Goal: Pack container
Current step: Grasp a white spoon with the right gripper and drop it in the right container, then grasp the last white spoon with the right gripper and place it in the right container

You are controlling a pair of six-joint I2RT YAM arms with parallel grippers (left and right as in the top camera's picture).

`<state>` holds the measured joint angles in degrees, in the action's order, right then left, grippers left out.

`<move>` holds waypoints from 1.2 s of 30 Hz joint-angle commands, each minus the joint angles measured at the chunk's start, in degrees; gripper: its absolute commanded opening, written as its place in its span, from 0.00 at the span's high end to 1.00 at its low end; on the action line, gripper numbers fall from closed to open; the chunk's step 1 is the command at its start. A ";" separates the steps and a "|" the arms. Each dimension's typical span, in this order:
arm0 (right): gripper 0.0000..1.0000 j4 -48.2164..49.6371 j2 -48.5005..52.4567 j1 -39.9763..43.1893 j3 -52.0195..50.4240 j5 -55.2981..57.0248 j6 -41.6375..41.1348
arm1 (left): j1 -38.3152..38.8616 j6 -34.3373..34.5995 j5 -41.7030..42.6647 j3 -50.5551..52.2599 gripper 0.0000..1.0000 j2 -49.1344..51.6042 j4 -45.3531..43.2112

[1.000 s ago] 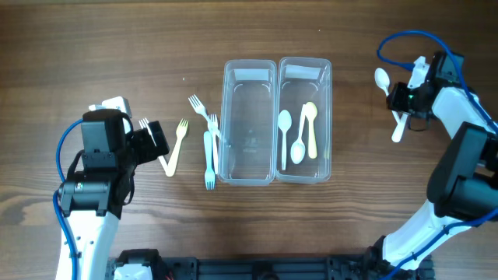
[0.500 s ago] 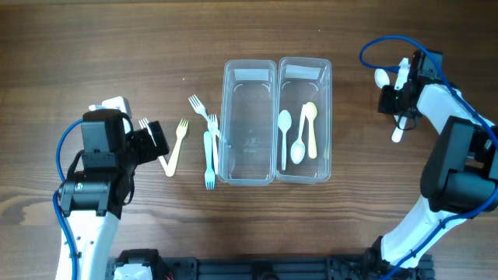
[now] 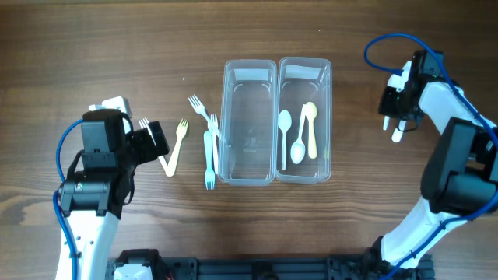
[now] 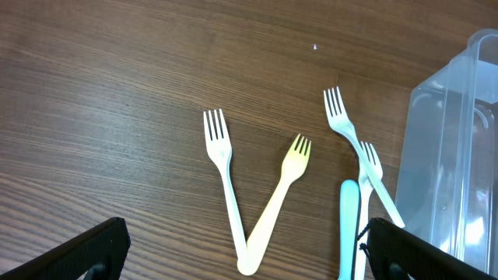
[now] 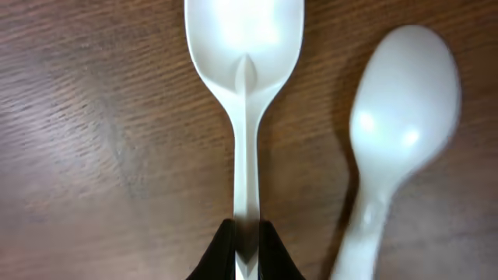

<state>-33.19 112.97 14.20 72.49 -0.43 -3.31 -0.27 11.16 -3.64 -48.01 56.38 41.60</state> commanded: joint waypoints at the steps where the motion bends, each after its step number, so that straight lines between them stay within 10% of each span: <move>1: 0.96 -0.11 -9.97 -1.99 -0.04 -1.49 -1.38 | 0.33 -0.92 -0.76 -1.18 0.00 -0.07 -0.17; 7: 0.96 -6.45 -24.35 -12.57 -0.04 -8.66 -5.88 | 0.33 -0.92 -0.76 -1.18 0.00 -0.07 -0.17; 17: 0.96 -9.90 -21.27 -30.75 -2.54 -7.52 -16.85 | 0.33 -0.92 -0.76 -1.18 0.00 -0.07 -0.17; 20: 0.94 -9.92 -16.46 -30.75 -3.61 -8.85 -17.66 | 0.33 -0.92 -0.76 -1.18 0.00 -0.07 -0.17; 22: 0.67 -8.63 -16.55 -30.75 -3.37 -8.87 -14.71 | 0.33 -0.92 -0.76 -1.18 0.00 -0.07 -0.17; 25: 0.51 -7.23 -19.21 -30.71 -1.31 -8.33 -13.11 | 0.33 -0.92 -0.76 -1.18 0.00 -0.04 -0.17; 36: 0.41 -16.83 -20.68 -5.44 3.78 4.11 -25.31 | 0.33 -0.92 -0.76 -1.18 0.00 -0.07 -0.17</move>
<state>-48.64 88.16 1.63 75.92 1.56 -27.79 -0.27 11.16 -3.62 -48.01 56.38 41.60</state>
